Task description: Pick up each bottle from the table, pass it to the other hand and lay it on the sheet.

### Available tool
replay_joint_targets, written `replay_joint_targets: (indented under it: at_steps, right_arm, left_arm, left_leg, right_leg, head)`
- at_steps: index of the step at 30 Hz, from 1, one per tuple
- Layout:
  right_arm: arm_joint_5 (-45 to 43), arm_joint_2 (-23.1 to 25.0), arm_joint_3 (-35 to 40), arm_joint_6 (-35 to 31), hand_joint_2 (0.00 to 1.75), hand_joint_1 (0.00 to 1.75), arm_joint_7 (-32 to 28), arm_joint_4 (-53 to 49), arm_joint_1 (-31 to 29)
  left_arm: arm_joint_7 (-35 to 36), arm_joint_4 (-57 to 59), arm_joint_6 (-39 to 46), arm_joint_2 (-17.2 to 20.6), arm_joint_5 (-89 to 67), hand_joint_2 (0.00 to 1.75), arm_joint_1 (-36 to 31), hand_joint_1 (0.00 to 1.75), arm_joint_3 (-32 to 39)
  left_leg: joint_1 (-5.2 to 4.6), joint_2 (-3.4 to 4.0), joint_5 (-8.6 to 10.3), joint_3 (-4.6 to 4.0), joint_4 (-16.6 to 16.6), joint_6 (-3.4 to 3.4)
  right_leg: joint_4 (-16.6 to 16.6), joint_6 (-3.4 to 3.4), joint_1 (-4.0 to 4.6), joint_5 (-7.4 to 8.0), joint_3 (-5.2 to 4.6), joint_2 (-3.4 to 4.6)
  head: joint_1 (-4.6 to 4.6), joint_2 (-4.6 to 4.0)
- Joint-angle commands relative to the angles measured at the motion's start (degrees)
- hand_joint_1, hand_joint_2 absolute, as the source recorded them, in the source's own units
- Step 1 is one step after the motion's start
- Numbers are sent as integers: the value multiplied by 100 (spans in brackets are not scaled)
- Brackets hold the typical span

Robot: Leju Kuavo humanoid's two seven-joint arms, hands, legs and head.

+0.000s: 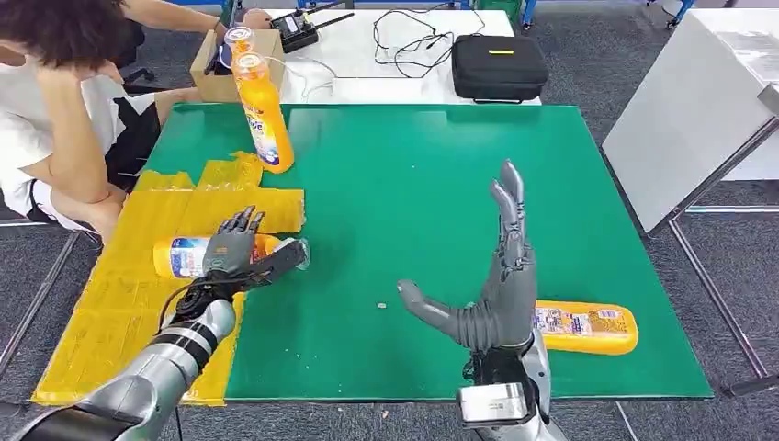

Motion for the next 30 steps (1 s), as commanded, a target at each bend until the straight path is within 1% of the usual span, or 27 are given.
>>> replay_joint_targets:
  at_steps: [1, 2, 3, 7, 8, 9, 10, 11, 12, 16, 17, 18, 19, 20, 21, 22, 23, 25, 26, 27, 28, 29, 30]
  right_arm:
    - [-17, -55, -45, 26, 175, 0, 22, 337, -125]
    - [-17, -55, -45, 26, 175, 0, 22, 337, -125]
    - [-17, -55, -45, 26, 175, 0, 22, 337, -125]
    - [-9, -55, -62, 51, 175, 0, 20, 382, -91]
    - [-9, -59, -62, 68, 175, 0, 13, 391, -88]
    - [-7, -61, -64, 75, 175, 0, 13, 399, -89]
    - [-3, -59, -68, 86, 175, 0, 21, 410, -86]
    - [7, -55, -74, 105, 175, 0, 28, 421, -83]
    - [17, -51, -74, 116, 175, 0, 28, 433, -84]
    - [43, -35, -75, 132, 175, 0, 13, 457, -69]
    - [49, -32, -76, 136, 175, 0, 14, 462, -65]
    - [51, -33, -81, 143, 175, 0, 17, 466, -61]
    - [56, -23, -86, 145, 175, 0, 17, 469, -56]
    - [58, -21, -91, 144, 175, 0, 15, 468, -57]
    - [58, -22, -91, 143, 175, 0, 15, 469, -56]
    - [59, -19, -93, 139, 175, 0, 9, 467, -50]
    - [64, -17, -99, 125, 175, 0, 6, 464, -40]
    - [66, -20, -96, 118, 175, 0, 2, 462, -29]
    - [61, -29, -85, 97, 175, 0, -2, 471, -21]
    - [60, -31, -81, 83, 175, 0, -4, 479, -18]
    - [66, -38, -73, 32, 175, 0, -10, 494, -2]
    - [157, -63, -70, -25, 175, 0, -19, 497, 13]
    - [157, -63, -70, -25, 175, 0, -19, 497, 13]
  left_arm:
    - [-64, 204, -20, -131, 89, 175, 137, 0, 311]
    - [-64, 204, -20, -131, 89, 175, 137, 0, 311]
    - [-64, 204, -20, -131, 89, 175, 137, 0, 311]
    - [-314, -68, 216, -151, 152, 175, 264, 0, 319]
    - [-404, -156, 127, -160, 224, 175, 307, 0, 320]
    - [-435, -225, 140, -161, 233, 175, 341, 0, 307]
    - [-441, -317, 294, -152, 138, 175, 385, 0, 225]
    - [-455, -515, 620, -144, -11, 175, 478, 0, 127]
    - [-396, -625, 830, -129, -187, 175, 519, 0, 23]
    - [-162, -1320, 1422, -91, -814, 175, 801, 0, -181]
    - [-49, -1632, 1493, -76, -1037, 175, 904, 0, -202]
    - [54, -1831, 1583, -60, -1257, 175, 960, 0, -219]
    - [101, -2137, 1490, -52, -1352, 175, 1044, 0, -192]
    - [137, -2253, 1538, -46, -1459, 175, 1074, 0, -193]
    - [136, -2278, 1531, -52, -1456, 175, 1052, 0, -191]
    - [163, -2500, 1577, -22, -1573, 175, 1135, 0, -182]
    - [175, -2637, 1643, -20, -1665, 175, 1184, 0, -167]
    - [197, -2816, 1766, -10, -1797, 175, 1246, 0, -152]
    - [385, -3462, 1766, -34, -2506, 175, 1489, 0, 45]
    - [381, -3689, 1766, -46, -2631, 175, 1567, 0, 107]
    - [98, -4073, 1766, -130, -2399, 175, 1758, 0, 274]
    - [-156, -4192, 1766, -202, -2077, 175, 1843, 0, 338]
    - [-156, -4192, 1766, -202, -2077, 175, 1843, 0, 338]
  left_leg:
    - [-3, 16, -8, 21, -4, -2]
    - [-2, 25, -14, 31, -3, -4]
    - [-2, 18, -7, 19, -4, -2]
    - [-3, 23, -11, 28, -5, -3]
    - [-2, 15, -6, 16, -4, -2]
    - [-2, 20, -10, 24, -3, -3]
    - [-3, 21, -12, 28, -4, -4]
    - [-3, 13, -7, 18, -4, -2]
    - [-2, 19, -13, 29, -3, -4]
    - [-2, 28, -22, 40, -1, -6]
    - [1, 15, -11, 11, 2, -3]
    - [1, 11, -8, 4, 2, -3]
    - [0, 15, -14, 11, 5, -4]
    - [0, 10, -10, 3, 2, -4]
    - [1, 18, -18, 12, 6, -5]
    - [0, 12, -10, 0, 3, -3]
    - [2, 16, -16, 9, 7, -5]
    - [1, 21, -14, 5, 5, -4]
    - [2, 13, -8, -3, 2, -3]
    - [1, 24, -16, 4, 7, -4]
    - [1, 20, -10, -4, 4, -3]
    - [1, 21, -13, 0, 6, -4]
    - [2, 21, -12, -4, 4, -3]
  right_leg:
    - [-6, 2, -2, -5, 20, 7]
    - [-8, 2, 0, -8, 30, 12]
    - [-6, 2, -1, -4, 18, 10]
    - [-9, 2, -1, -6, 27, 10]
    - [-7, 2, 0, -3, 16, 7]
    - [-8, 2, 1, -6, 24, 8]
    - [-9, 2, 0, -8, 27, 8]
    - [-7, 1, -1, -5, 17, 4]
    - [-9, 2, 0, -10, 29, 6]
    - [-9, 2, 1, -17, 42, 9]
    - [-5, 1, 3, -7, 12, 4]
    - [-5, 1, 3, -6, 5, 2]
    - [-3, 1, 2, -12, 11, 1]
    - [-4, 1, 1, -8, 4, 1]
    - [-2, 0, 3, -14, 14, 5]
    - [-3, 1, 1, -7, 1, 4]
    - [-2, 1, 4, -12, 12, 3]
    - [-3, 0, 3, -9, 5, 9]
    - [-4, 1, 3, -4, -2, 5]
    - [-2, 1, 3, -10, 4, 12]
    - [-3, 1, 2, -5, -4, 12]
    - [-2, 1, 3, -8, 1, 10]
    - [-5, 1, 3, -6, -4, 11]
  head:
    - [0, 0]
    - [0, 0]
    - [0, 0]
    - [2, 0]
    - [0, 0]
    - [0, 0]
    - [2, 0]
    - [0, 0]
    - [0, 0]
    - [2, 0]
    - [0, 0]
    - [2, 0]
    - [2, 0]
    - [2, 0]
    - [0, 0]
    - [2, 0]
    - [2, 0]
    - [2, 0]
    - [2, 0]
    - [0, 0]
    - [2, 0]
    - [0, 0]
    - [0, 0]
